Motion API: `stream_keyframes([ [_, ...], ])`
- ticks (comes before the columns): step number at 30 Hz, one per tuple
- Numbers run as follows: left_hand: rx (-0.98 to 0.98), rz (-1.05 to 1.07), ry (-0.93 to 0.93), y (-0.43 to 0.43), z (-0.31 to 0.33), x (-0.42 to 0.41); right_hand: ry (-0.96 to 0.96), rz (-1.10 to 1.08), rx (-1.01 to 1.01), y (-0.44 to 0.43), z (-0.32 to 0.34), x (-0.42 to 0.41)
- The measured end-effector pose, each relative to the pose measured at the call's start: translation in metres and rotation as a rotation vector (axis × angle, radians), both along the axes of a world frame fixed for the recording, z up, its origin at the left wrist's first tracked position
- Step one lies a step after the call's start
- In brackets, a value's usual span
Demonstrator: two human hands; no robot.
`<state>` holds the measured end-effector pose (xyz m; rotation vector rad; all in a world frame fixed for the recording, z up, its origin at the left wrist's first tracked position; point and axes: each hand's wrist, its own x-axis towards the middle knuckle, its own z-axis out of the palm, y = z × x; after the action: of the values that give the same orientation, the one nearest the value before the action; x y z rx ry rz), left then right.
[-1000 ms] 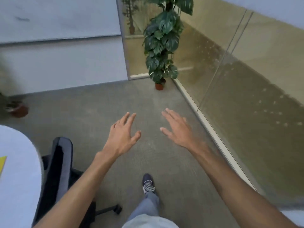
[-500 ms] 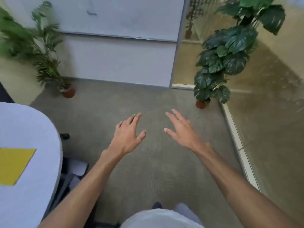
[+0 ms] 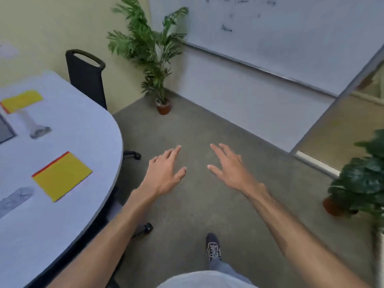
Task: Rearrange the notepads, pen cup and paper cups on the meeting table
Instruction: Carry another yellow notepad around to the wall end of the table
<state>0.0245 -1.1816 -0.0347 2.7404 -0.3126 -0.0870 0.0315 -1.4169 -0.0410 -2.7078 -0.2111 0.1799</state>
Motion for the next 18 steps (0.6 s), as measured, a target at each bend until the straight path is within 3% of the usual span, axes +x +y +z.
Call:
stream_keyframes([
  [9, -0.051, 0.326, -0.010, 0.006, 0.014, 0.087, -0.027, 0.338, -0.006, 0.019, 0.015, 0.164],
  [18, -0.048, 0.645, -0.005, 0.086, -0.007, 0.148, 0.008, 0.669, -0.023, 0.131, 0.004, 0.288],
])
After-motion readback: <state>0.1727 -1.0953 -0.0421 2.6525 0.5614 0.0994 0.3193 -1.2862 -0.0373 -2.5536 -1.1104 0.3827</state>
